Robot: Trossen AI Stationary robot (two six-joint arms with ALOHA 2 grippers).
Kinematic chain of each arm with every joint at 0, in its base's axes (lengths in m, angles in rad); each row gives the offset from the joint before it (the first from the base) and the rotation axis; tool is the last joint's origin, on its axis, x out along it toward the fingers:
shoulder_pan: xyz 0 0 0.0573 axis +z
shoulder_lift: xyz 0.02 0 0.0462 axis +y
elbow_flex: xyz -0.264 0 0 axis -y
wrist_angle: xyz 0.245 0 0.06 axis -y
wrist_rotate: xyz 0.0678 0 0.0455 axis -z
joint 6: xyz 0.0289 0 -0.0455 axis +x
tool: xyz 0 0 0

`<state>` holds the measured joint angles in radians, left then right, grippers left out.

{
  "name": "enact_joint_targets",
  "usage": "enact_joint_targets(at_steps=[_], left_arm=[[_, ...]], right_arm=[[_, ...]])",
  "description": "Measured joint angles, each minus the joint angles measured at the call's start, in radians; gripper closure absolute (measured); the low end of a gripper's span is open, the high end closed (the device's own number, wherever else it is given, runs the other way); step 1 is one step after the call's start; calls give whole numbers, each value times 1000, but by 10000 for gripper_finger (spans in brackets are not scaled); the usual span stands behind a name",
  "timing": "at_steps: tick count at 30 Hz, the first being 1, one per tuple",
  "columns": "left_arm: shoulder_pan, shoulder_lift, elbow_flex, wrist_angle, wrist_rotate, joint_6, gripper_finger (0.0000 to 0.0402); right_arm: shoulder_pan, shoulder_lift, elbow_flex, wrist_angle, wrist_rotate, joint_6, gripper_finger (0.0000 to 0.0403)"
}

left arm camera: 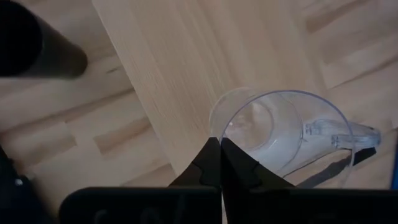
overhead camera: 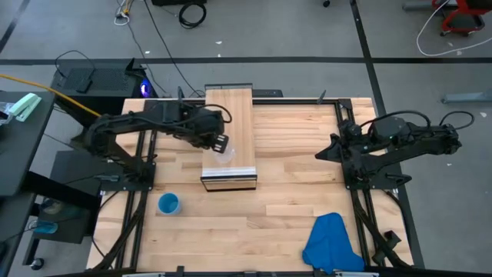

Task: Stack small to large cups/mugs on shelf
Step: Put the transparent mug on the shelf

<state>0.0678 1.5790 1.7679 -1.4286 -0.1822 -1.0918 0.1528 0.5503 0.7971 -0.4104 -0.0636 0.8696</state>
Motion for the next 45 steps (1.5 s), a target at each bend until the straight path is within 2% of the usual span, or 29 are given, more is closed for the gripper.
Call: enact_joint_targets(at_steps=[7,15,27,39,45], left_arm=[[-38,18,0,2,11,-103,399],[-62,19,0,3,-14,-173,400],[-54,82,-2,22,-32,-94,399],[-47,84,-1,31,-24,-75,399],[-47,84,-1,34,-24,-74,372]], right_arm=[[0,0,0,-85,0,-2,387],[0,0,0,-92,3,-40,387],[0,0,0,-99,3,-60,387],[0,0,0,-114,3,-58,387],[0,0,0,-115,3,-58,387]])
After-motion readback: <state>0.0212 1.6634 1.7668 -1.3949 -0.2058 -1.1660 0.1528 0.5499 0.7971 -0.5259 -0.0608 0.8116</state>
